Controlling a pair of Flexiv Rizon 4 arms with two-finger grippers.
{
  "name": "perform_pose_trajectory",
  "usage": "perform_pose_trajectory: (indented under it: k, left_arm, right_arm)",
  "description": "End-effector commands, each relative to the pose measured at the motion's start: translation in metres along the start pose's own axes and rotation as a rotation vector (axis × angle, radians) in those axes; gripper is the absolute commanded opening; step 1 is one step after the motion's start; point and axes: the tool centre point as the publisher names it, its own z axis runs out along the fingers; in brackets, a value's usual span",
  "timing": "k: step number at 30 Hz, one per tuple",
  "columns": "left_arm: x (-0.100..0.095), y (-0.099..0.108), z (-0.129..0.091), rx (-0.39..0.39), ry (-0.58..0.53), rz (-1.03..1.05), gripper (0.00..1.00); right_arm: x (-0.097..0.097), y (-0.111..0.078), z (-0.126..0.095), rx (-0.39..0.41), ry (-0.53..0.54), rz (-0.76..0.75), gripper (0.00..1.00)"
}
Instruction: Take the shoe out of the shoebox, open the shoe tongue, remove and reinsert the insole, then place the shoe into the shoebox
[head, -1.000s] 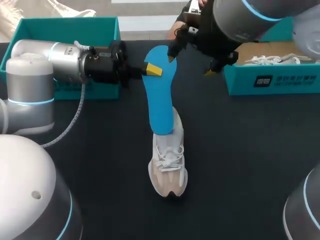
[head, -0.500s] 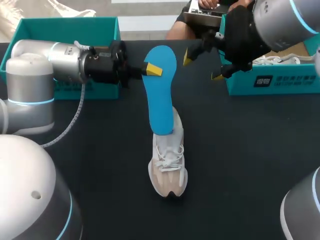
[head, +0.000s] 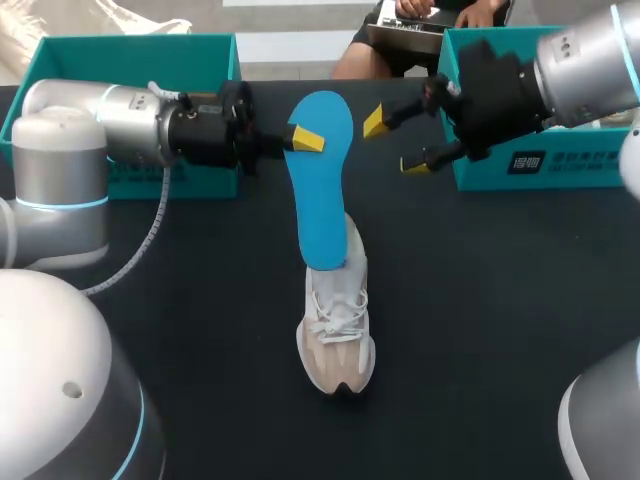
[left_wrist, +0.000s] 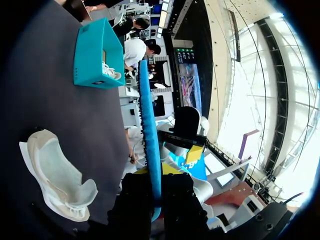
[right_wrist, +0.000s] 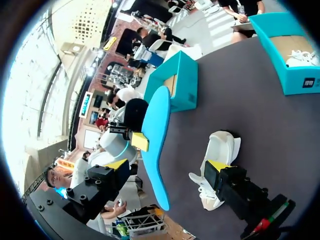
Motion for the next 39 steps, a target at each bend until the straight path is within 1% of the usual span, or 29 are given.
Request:
perform_pose_trajectory:
  k: [1, 6, 11, 17, 19, 22, 23, 35, 37, 38, 39]
  left_arm:
    - [0.0, 0.0, 0.0, -0.001, -0.001, 0.0, 0.0]
    - [0.0, 0.0, 0.0, -0.001, -0.001, 0.0, 0.0]
    - [0.0, 0.0, 0.0, -0.001, -0.001, 0.0, 0.0]
    - [0.0, 0.0, 0.0, -0.001, -0.001, 0.0, 0.0]
    - [0.0, 0.0, 0.0, -0.001, -0.001, 0.0, 0.0]
    - [0.0, 0.0, 0.0, -0.001, -0.001, 0.0, 0.0]
    - [0.0, 0.0, 0.0, -0.001, -0.001, 0.0, 0.0]
    - [0.0, 0.0, 0.0, -0.001, -0.001, 0.0, 0.0]
    - [0.006, 0.007, 0.004, -0.038, 0.04, 0.168, 0.0]
    - [0.006, 0.009, 0.005, -0.039, 0.032, 0.249, 0.0]
    - [0.007, 0.009, 0.006, -0.024, 0.029, 0.35, 0.0]
  right_arm:
    - [-0.002, 0.002, 0.009, -0.004, 0.235, -0.015, 1.0]
    - [-0.001, 0.002, 0.008, 0.018, 0.285, -0.027, 1.0]
    - [-0.005, 0.003, 0.004, 0.035, 0.294, -0.023, 1.0]
    - [-0.009, 0.006, -0.003, 0.033, 0.301, -0.023, 1.0]
    - [-0.009, 0.006, -0.006, 0.024, 0.325, -0.031, 1.0]
    - [-0.008, 0.005, -0.008, 0.046, 0.336, -0.049, 1.0]
    - [-0.009, 0.005, -0.009, 0.029, 0.336, -0.045, 1.0]
    - [-0.009, 0.005, -0.009, 0.029, 0.336, -0.045, 1.0]
    - [-0.009, 0.005, -0.009, 0.029, 0.336, -0.045, 1.0]
    - [-0.009, 0.005, -0.009, 0.029, 0.336, -0.045, 1.0]
    - [-0.009, 0.005, -0.009, 0.029, 0.336, -0.045, 1.0]
